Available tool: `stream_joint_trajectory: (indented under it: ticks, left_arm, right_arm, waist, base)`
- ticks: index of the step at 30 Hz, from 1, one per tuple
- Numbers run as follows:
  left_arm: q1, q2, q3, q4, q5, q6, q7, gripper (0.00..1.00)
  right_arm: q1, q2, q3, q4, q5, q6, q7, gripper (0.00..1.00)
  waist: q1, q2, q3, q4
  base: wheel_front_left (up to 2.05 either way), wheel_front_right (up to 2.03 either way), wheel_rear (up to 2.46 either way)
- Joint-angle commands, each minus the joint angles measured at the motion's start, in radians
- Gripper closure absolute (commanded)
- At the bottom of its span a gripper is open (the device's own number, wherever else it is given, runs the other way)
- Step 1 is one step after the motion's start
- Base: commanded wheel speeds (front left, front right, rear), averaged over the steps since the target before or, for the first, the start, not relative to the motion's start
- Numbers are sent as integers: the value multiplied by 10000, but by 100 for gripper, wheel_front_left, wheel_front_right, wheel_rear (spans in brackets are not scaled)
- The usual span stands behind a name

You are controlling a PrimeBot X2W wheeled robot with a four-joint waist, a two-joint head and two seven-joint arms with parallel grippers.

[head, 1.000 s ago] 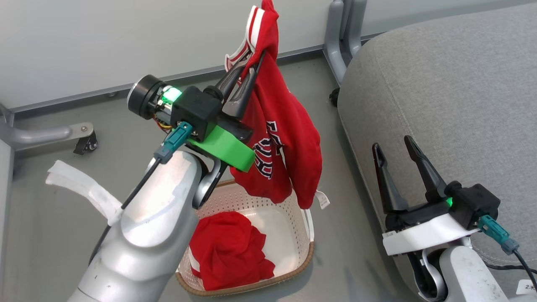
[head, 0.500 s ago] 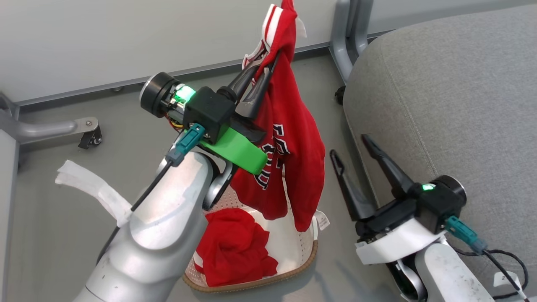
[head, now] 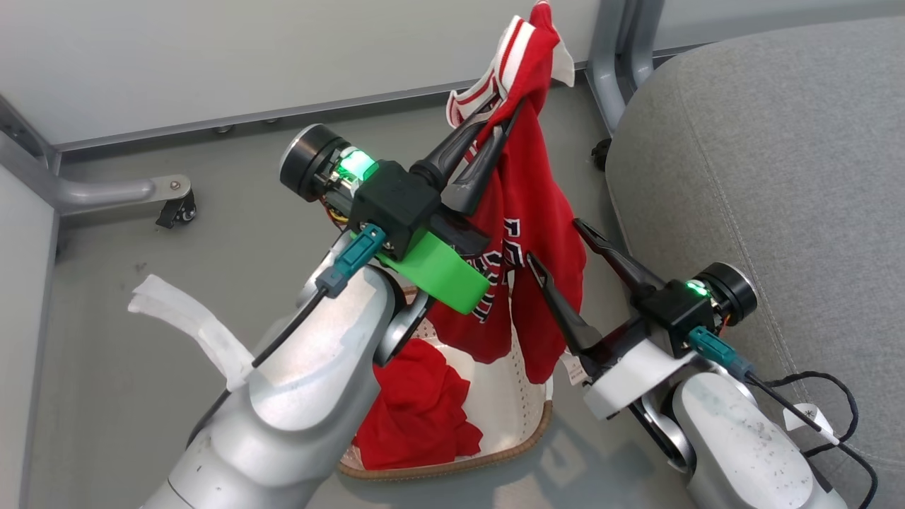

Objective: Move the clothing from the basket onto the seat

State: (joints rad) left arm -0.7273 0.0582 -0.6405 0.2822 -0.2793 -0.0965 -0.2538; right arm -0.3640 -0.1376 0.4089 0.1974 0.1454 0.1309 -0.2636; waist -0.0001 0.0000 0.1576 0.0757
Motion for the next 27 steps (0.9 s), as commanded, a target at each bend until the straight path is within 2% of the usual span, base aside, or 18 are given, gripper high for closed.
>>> stream_joint_trajectory:
  ticks: [1, 7, 12, 13, 14, 27]
  left_arm:
    - [-112, -20, -45, -69, -33, 51, -50, 100]
    - [28, -62, -446, -242, -199, 100, -93, 100]
    - [53, -76, -770, -320, -350, 172, -111, 100]
    - [47, -78, -846, -335, -389, 180, -116, 100]
    - [43, -80, -891, -341, -414, 197, -119, 100]
    - [34, -83, -1098, -55, -651, 346, -114, 100]
  right_arm:
    - [-138, -4, 18, 212, -129, -3, -17, 0]
    - [-476, 191, 37, 1092, -370, -3, -17, 0]
    - [-725, 405, 171, 1622, 59, -3, -19, 0]
    - [-762, 444, 202, 1798, 244, -3, -16, 31]
    - [-790, 455, 272, 1933, 328, -3, -17, 100]
    - [-682, 413, 390, 1429, 876, -3, -19, 100]
  waist:
    - [1, 0, 50, 61]
    - [1, 0, 115, 187]
    - [1, 0, 138, 261]
    - [1, 0, 141, 274]
    - [1, 0, 140, 285]
    - [1, 0, 175, 280]
  base:
    - [0, 0, 0]
    - [0, 0, 0]
    - [0, 0, 0]
    - [0, 0, 0]
    - [0, 0, 0]
    - [0, 0, 0]
